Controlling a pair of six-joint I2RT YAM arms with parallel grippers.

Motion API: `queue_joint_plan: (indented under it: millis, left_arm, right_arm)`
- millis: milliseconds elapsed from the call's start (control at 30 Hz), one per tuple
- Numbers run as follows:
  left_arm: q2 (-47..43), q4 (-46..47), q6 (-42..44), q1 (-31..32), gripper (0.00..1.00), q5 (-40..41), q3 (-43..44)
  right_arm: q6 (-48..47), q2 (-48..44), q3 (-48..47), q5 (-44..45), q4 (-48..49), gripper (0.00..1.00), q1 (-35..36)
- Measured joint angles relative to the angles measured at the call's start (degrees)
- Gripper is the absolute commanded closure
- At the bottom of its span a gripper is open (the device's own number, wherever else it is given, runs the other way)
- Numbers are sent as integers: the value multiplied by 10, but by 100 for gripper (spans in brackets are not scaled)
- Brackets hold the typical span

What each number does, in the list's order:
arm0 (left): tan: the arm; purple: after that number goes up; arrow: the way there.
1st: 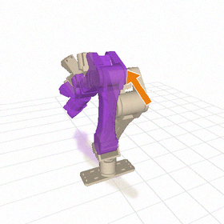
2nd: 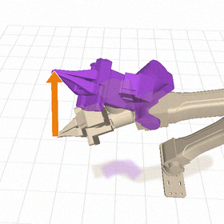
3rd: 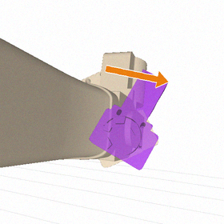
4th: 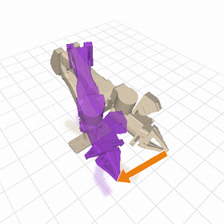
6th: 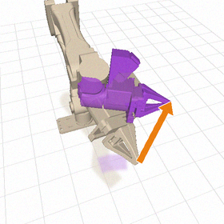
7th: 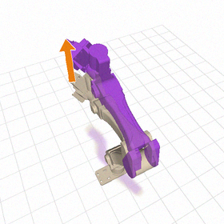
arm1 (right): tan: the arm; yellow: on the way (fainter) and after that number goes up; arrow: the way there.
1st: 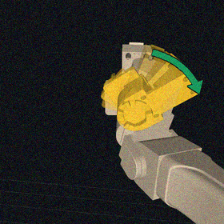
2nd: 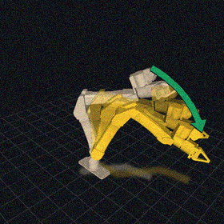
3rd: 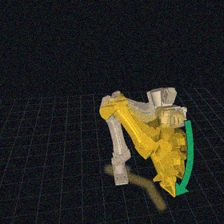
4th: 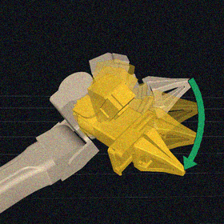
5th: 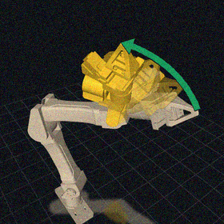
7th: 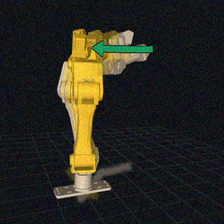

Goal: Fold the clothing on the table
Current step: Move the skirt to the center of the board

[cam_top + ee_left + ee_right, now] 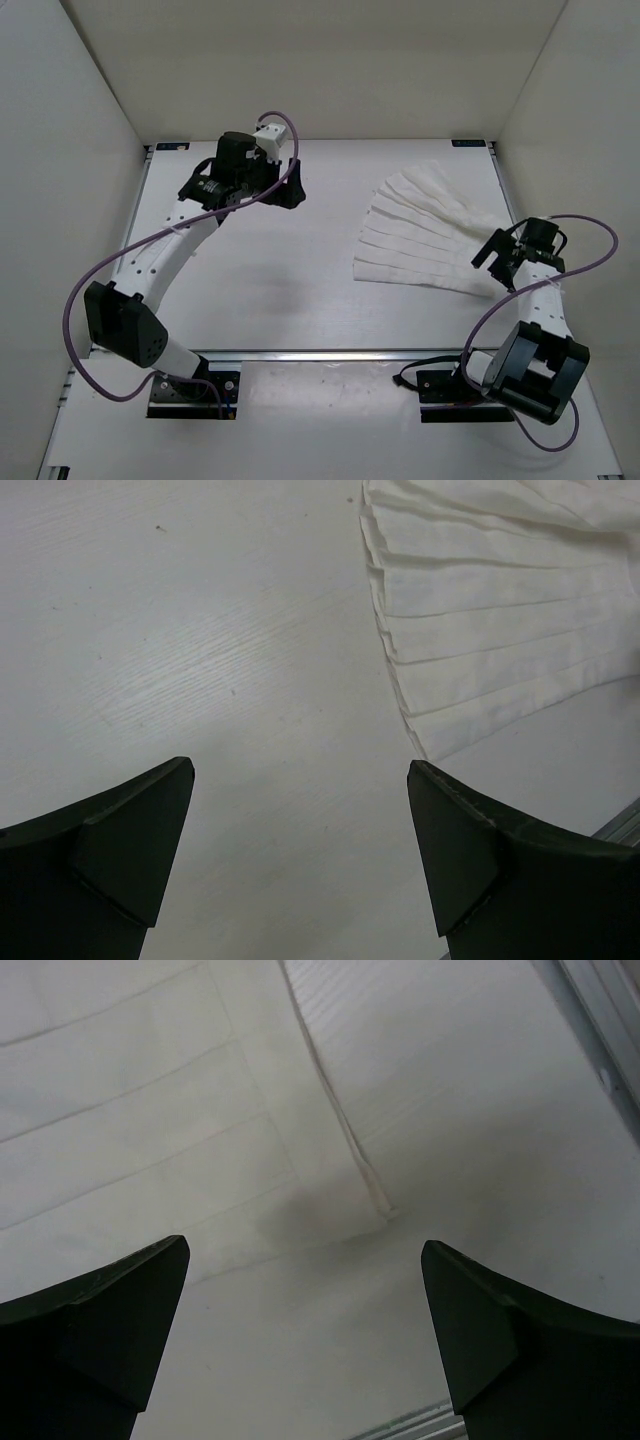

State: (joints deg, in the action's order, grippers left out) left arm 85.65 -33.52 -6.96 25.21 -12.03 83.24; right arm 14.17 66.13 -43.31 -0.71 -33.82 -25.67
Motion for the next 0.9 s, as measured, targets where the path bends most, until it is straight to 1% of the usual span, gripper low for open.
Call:
queue_joint_plan:
  millis: [133, 333, 433, 600, 633, 733, 800, 900]
  left_arm:
    - [-12, 16, -6, -1, 1, -10, -12]
    - [-27, 22, -17, 0, 1, -39, -59]
    - [-27, 14, -12, -1, 2, -38, -65]
    - [-29, 10, -10, -4, 1, -38, -68]
    - [-30, 10, -10, -5, 2, -39, -70]
    - [-36, 10, -10, -16, 2, -40, -82]
    - [-40, 10, -11, -24, 1, -40, -91]
    - [-47, 12, -14, -35, 1, -43, -103]
  right_arm:
    - [7, 29, 0, -27, 42, 6, 2]
    - [0, 61, -16, -12, 102, 5, 34]
    - [-10, 91, -37, 3, 141, 5, 47]
    - [-20, 160, -70, 17, 185, 5, 48]
    - [-24, 174, -75, 22, 190, 5, 49]
    - [-30, 203, -79, 33, 205, 9, 51]
    - [-33, 213, -79, 35, 215, 12, 51]
    - [-32, 221, -82, 37, 238, 13, 51]
